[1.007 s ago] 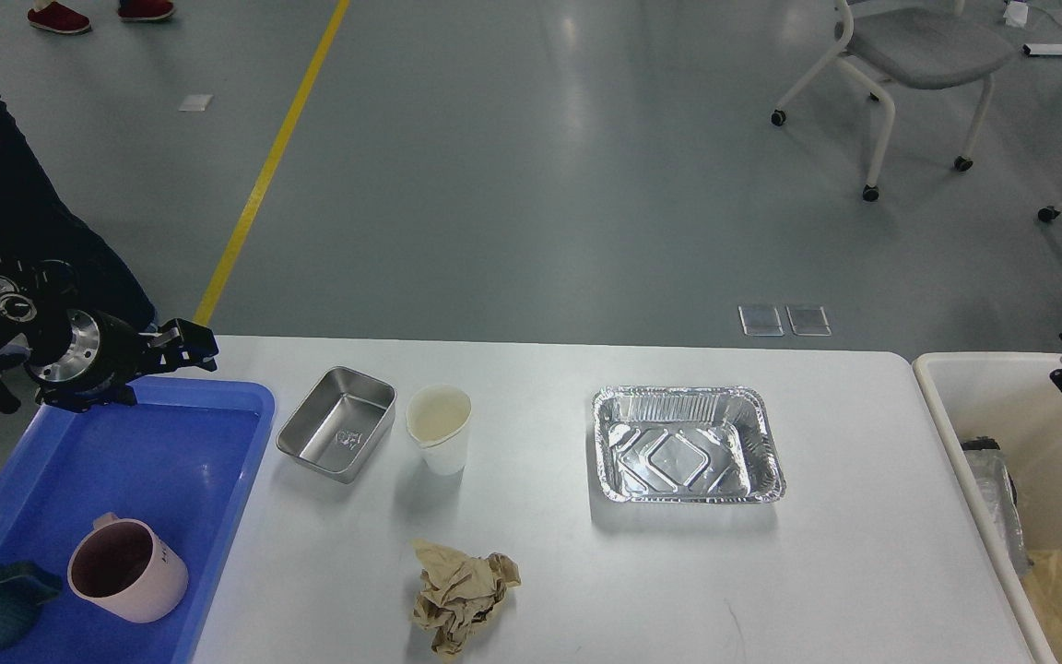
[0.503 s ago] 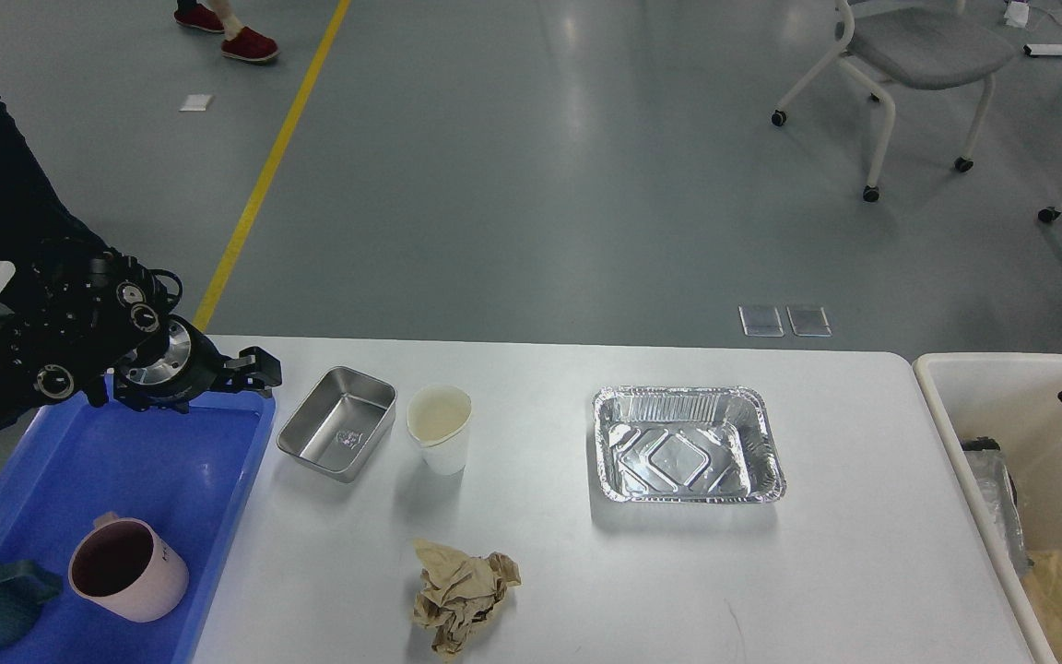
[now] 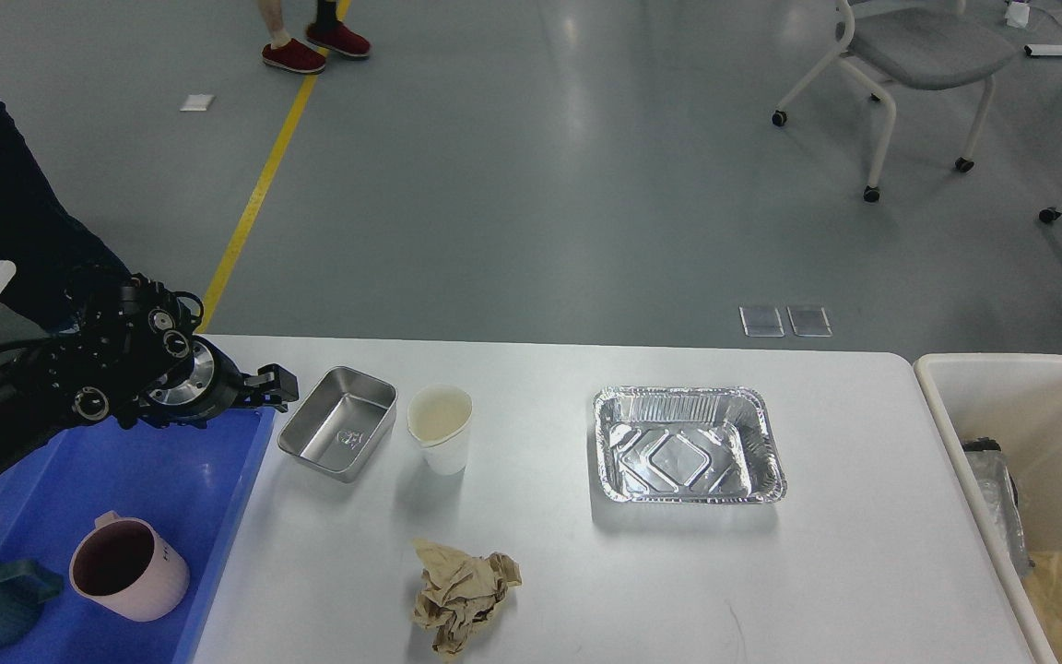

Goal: Tidy desktop
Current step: 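Reach the left gripper toward the small steel tray, then grasp the edge of the steel tray with the left gripper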

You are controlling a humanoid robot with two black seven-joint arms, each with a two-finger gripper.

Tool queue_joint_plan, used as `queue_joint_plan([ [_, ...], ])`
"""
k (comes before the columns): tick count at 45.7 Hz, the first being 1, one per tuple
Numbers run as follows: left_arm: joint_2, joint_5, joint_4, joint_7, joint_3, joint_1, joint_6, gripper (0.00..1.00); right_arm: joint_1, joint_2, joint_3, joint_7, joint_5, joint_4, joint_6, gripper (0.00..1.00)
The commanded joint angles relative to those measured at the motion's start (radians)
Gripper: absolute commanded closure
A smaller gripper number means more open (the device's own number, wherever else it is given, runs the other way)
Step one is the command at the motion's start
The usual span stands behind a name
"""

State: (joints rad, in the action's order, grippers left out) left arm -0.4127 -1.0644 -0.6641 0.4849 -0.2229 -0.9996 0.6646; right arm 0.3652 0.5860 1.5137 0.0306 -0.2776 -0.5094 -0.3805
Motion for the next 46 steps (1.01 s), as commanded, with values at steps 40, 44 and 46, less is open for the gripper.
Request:
queue_joint_plan([
  [40, 0.069, 0.007, 0.034, -0.003, 0.01, 0.081, -0.086, 0.03, 0.015, -0.075, 0.039, -0.001, 0.003, -0.027, -0.093, 0.0],
  [44, 0.069, 0.006, 0.034, -0.003, 0.01, 0.081, -0.086, 0.03, 0.018, -0.083, 0.046, -0.001, 0.003, -0.027, -0.109, 0.0],
  [46, 0.071, 0.007, 0.034, -0.003, 0.01, 0.081, -0.086, 0.03, 0.018, -0.084, 0.046, -0.001, 0.003, -0.027, -0.113, 0.0],
])
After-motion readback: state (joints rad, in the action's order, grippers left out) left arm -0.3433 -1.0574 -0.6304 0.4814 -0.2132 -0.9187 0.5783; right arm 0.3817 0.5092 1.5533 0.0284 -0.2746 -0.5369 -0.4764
